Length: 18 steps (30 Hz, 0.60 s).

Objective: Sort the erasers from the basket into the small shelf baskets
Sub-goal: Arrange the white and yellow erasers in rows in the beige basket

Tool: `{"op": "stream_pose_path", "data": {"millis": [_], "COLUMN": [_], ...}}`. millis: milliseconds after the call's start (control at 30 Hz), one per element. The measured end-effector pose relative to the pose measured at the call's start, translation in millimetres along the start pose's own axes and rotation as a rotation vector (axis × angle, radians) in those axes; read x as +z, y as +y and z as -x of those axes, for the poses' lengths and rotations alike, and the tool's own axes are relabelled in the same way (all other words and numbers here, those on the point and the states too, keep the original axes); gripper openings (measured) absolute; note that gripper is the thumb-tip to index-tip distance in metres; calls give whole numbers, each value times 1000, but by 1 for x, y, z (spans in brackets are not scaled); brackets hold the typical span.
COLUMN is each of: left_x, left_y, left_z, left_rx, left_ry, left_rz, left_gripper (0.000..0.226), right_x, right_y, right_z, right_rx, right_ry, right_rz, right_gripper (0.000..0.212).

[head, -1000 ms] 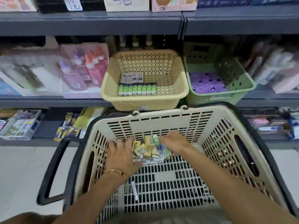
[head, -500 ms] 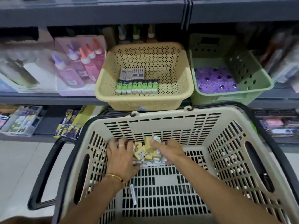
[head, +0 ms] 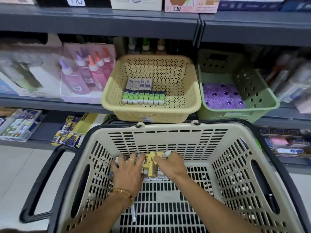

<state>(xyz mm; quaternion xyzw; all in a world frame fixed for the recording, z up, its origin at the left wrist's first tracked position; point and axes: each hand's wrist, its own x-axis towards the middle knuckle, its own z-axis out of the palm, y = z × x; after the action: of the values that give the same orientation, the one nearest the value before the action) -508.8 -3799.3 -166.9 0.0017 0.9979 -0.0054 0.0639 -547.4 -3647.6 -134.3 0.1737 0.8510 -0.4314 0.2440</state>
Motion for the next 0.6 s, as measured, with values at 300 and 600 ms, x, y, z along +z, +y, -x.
{"op": "stream_pose_path", "data": {"millis": [300, 600], "left_x": [1, -1], "left_y": [-1, -9], "left_z": [-6, -7], "left_rx": [-7, 53], "left_ry": [-21, -59], "left_rz": [-8, 58], "left_gripper": [64, 75], "right_x": [-12, -28], "right_y": [4, 5], "right_z": [-4, 0], "right_rx": [66, 185], "right_ry": [-47, -207], "right_rz": [-155, -499], "right_gripper": [27, 34]}}
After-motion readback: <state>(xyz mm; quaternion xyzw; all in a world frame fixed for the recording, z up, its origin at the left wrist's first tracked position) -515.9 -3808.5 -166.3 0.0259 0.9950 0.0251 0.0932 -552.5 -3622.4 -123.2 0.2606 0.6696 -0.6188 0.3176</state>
